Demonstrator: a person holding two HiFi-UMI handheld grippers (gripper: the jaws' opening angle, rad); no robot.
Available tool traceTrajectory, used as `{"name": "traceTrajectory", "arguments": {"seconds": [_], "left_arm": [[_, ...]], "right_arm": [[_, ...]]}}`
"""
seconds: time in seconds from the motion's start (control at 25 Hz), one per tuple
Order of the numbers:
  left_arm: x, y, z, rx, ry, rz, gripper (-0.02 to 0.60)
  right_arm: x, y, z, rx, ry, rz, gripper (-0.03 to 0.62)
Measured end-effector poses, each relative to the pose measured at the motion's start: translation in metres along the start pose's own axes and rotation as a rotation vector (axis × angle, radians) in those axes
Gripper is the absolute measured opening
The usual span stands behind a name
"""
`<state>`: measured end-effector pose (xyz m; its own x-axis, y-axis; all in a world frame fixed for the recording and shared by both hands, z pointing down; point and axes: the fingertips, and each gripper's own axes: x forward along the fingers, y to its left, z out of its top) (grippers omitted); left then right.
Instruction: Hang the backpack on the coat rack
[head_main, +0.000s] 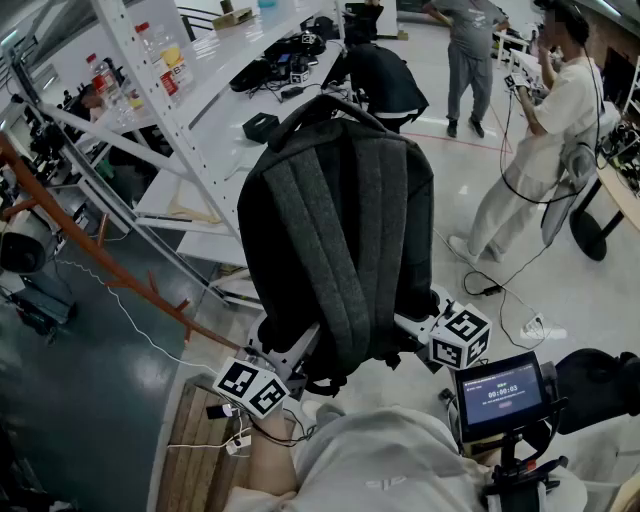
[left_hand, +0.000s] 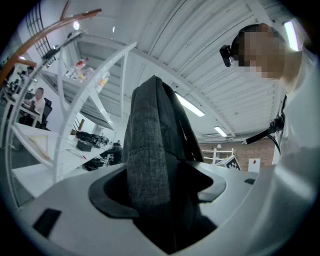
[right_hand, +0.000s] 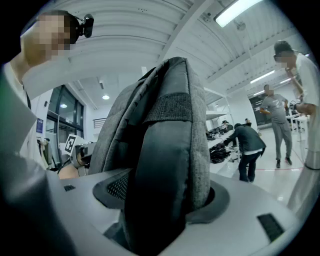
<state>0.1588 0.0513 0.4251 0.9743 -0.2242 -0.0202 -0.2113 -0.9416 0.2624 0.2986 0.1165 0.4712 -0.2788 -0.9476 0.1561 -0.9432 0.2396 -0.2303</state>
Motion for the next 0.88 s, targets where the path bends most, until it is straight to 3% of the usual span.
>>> {"name": "traceTrajectory", "arguments": {"seconds": [0.2, 0.4, 0.64, 0.76, 0.88], "left_arm": [[-0.084, 0.092, 0.037, 0.027, -0.051, 0.109, 0.319], [-0.168, 0.190, 0.060, 0.041, -0.114, 0.283, 0.319], [-0.251, 0.229, 0.084, 0.063, -0.159, 0.468, 0.319], [-0.276, 0.253, 0.087, 0.074, -0.183, 0.559, 0.318], [-0.291, 0.258, 0.095, 0.083, -0.201, 0.603, 0.316]], "right_arm": [[0.116, 0.071, 0.012, -0.041, 0.009, 0.109, 0.323], [0.247, 0.136, 0.014, -0.090, 0.040, 0.283, 0.322], [0.320, 0.217, 0.020, -0.115, 0.085, 0.473, 0.322], [0.359, 0.239, 0.019, -0.130, 0.096, 0.566, 0.322], [0.373, 0.253, 0.024, -0.144, 0.096, 0.612, 0.322]]}}
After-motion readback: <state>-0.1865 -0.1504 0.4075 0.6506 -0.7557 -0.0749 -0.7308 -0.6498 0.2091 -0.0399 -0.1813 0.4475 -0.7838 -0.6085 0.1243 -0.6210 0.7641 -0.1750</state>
